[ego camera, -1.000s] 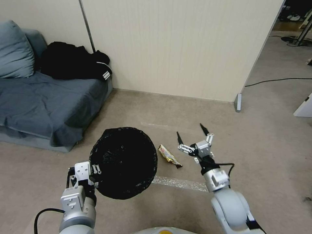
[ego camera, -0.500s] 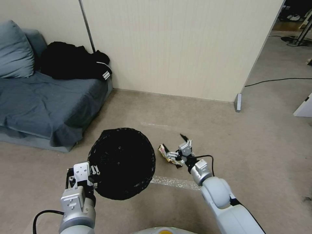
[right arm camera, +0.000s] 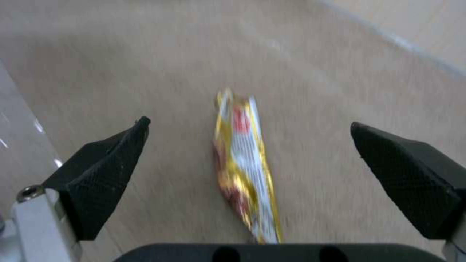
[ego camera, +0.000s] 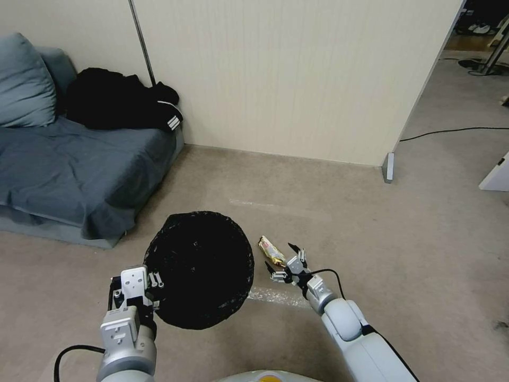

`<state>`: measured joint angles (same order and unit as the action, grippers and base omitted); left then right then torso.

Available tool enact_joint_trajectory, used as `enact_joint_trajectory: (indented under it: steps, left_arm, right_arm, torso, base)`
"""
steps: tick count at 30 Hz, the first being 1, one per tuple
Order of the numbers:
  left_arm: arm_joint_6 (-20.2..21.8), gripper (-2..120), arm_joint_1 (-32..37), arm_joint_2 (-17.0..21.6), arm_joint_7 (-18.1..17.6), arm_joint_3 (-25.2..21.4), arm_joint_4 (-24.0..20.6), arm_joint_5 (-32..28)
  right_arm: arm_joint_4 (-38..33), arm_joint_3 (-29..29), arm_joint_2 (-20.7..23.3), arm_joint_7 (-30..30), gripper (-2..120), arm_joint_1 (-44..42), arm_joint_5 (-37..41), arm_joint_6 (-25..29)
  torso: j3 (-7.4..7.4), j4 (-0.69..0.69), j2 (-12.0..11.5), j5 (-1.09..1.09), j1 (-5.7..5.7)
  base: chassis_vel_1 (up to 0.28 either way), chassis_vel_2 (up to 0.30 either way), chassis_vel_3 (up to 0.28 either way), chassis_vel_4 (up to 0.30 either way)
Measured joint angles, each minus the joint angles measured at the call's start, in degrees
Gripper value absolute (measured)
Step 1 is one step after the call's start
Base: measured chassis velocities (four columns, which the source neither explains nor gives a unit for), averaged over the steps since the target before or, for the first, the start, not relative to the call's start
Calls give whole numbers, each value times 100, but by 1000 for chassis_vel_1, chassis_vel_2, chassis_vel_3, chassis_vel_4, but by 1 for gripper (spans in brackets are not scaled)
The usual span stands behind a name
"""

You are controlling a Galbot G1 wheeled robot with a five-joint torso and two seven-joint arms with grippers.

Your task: Pick up the trash bin, then pick up the garbage from the floor and place it into the trash bin.

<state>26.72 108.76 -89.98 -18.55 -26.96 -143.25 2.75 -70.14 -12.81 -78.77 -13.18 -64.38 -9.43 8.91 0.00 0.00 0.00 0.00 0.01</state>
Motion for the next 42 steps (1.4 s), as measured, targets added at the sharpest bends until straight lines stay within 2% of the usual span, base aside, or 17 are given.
enact_joint_trajectory:
  steps: [6, 20, 24, 27, 28, 31, 33, 36, 37, 40, 42]
  left_arm:
    - [-11, 0, 3, 8, -4, 28, 0, 3]
    - [-31, 0, -10, 6, -13, 87, 49, 57]
    - [-43, 0, -10, 7, -15, 93, 65, 72]
    - [-53, 0, -9, 6, -17, 117, 86, 93]
    - [-53, 0, -9, 6, -17, 117, 86, 93]
    - [-59, 0, -5, 10, -19, 117, 86, 94]
    - [-60, 0, -4, 11, -19, 116, 86, 94]
    - [-70, 0, -2, 12, -23, 118, 98, 95]
    - [-70, 0, -2, 12, -23, 118, 98, 95]
    - [-76, 0, -6, 11, -24, 129, 112, 102]
    - [-77, 0, -7, 11, -24, 131, 114, 102]
  right_arm:
    - [937, -231, -221, 4, 100, 331, -324, 242]
    - [1968, -457, -521, 13, 100, 785, -654, 571]
    - [2248, -527, -587, 21, 96, 915, -715, 621]
    - [2547, -581, -664, 46, 83, 1025, -768, 679]
    - [2547, -581, -664, 46, 83, 1025, -768, 679]
    - [2716, -597, -694, 48, 68, 1102, -771, 732]
    - [2731, -600, -694, 47, 67, 1112, -770, 733]
    - [2807, -628, -693, 37, 49, 1159, -704, 740]
    - [2807, -628, -693, 37, 49, 1159, -704, 740]
    - [2839, -651, -679, 39, 34, 1170, -667, 740]
    - [2853, -659, -676, 43, 30, 1173, -664, 740]
  torso:
    - [0, 0, 0, 0, 0]
    - [0, 1, 0, 0, 0]
    - [0, 0, 0, 0, 0]
    - [0, 0, 0, 0, 0]
    - [0, 0, 0, 0, 0]
    - [-1, 1, 1, 2, 0]
    - [-1, 1, 1, 2, -1]
    - [-1, 4, 1, 4, 0]
    - [-1, 4, 1, 4, 0]
    - [-1, 2, 1, 0, 0]
    - [-1, 1, 1, 0, 0]
  base:
    - [0, 0, 0, 0]
    - [0, 0, 0, 0]
    - [0, 0, 0, 0]
    - [0, 0, 0, 0]
    - [0, 0, 0, 0]
    - [0, 0, 0, 0]
    - [0, 0, 0, 0]
    - [0, 0, 0, 0]
    - [0, 0, 0, 0]
    - [0, 0, 0, 0]
    - [0, 0, 0, 0]
